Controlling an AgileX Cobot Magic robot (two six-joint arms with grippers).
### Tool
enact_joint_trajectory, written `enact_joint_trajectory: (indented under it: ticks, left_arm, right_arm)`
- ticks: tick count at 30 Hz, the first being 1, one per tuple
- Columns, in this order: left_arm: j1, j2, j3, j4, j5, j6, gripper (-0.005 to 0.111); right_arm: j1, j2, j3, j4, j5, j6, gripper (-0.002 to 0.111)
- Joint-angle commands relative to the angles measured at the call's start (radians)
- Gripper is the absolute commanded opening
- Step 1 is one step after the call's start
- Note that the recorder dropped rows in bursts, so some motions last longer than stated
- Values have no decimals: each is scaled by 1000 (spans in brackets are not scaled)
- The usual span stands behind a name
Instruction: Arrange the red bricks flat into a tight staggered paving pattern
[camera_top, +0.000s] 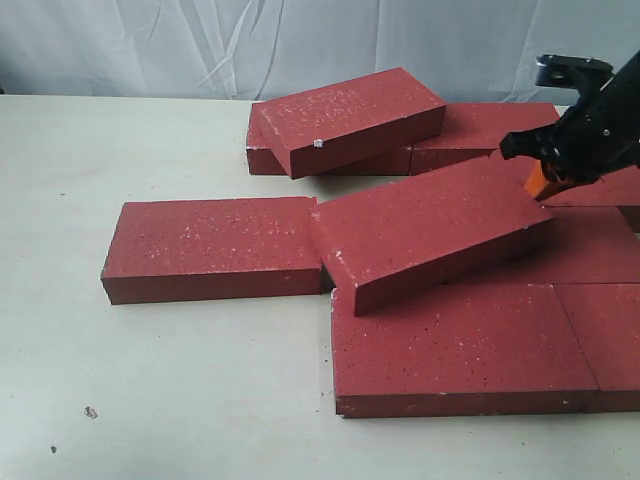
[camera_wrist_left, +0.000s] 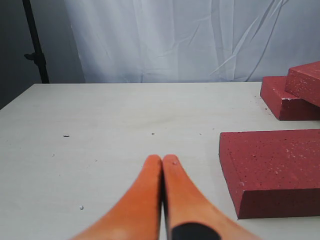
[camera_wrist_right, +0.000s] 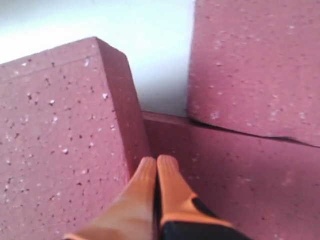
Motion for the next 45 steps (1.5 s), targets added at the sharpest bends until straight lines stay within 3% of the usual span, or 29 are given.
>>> enact_joint_trajectory:
  ticks: [1,29,41,45]
  left_arm:
    - [3,-5,5,6,1,-6,0]
    - [3,-5,5,6,1,-6,0]
    - [3,-5,5,6,1,-6,0]
    - [3,-5,5,6,1,-6,0]
  right_arm:
    - [60,-1,4,4,4,-8,-1]
    - [362,-37,4,103,24,-45,-1]
    - [379,-181,4,157,34,-45,-1]
    - [441,-214,4,184,81,-58,-1]
